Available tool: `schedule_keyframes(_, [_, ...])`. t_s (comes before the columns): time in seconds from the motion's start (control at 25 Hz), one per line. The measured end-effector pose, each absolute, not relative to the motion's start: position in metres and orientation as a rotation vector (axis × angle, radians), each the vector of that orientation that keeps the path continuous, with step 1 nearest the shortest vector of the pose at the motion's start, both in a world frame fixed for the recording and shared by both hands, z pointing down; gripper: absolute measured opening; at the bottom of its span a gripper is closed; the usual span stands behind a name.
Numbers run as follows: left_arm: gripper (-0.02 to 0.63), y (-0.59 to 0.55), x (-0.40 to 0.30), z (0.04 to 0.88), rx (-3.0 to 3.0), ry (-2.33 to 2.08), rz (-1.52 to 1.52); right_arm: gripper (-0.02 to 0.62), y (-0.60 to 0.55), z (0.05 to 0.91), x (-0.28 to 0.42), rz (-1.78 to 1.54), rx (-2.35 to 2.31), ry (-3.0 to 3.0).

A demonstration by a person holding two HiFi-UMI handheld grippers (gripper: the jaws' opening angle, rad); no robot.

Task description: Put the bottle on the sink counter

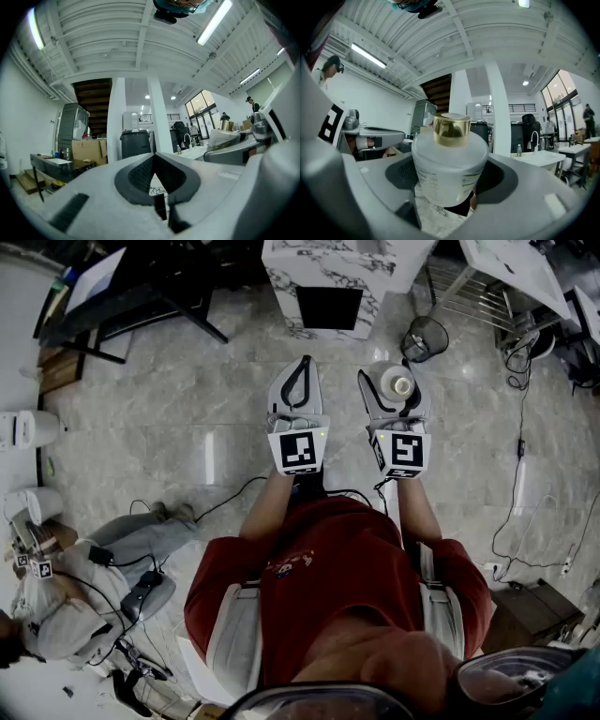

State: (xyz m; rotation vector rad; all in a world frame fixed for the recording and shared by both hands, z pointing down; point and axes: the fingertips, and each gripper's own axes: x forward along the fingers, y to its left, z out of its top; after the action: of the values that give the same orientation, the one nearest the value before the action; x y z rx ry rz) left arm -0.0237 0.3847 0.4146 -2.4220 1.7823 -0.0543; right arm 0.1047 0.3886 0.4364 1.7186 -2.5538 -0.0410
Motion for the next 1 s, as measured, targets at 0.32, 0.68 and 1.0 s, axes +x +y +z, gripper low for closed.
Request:
schedule_keyframes(0.32, [0.003, 0.499, 0.015, 0.402, -2.421, 1.803, -0.081, 0.345, 0.503, 0.419, 0.140, -0.049, 1.682, -2.556])
schedule_keyframes(0.68, [0.003, 0.522, 0.000, 0.387, -2.422, 1.771, -0.039, 0.345, 0.526, 0.418, 0.116, -0.030, 1.674, -2.575])
schedule_keyframes(1.0, [0.003, 0.521, -0.045, 0.379, -2.412, 1.746, -0.006, 0.345, 0.521, 0.412, 0.071, -0.043, 1.699, -2.572])
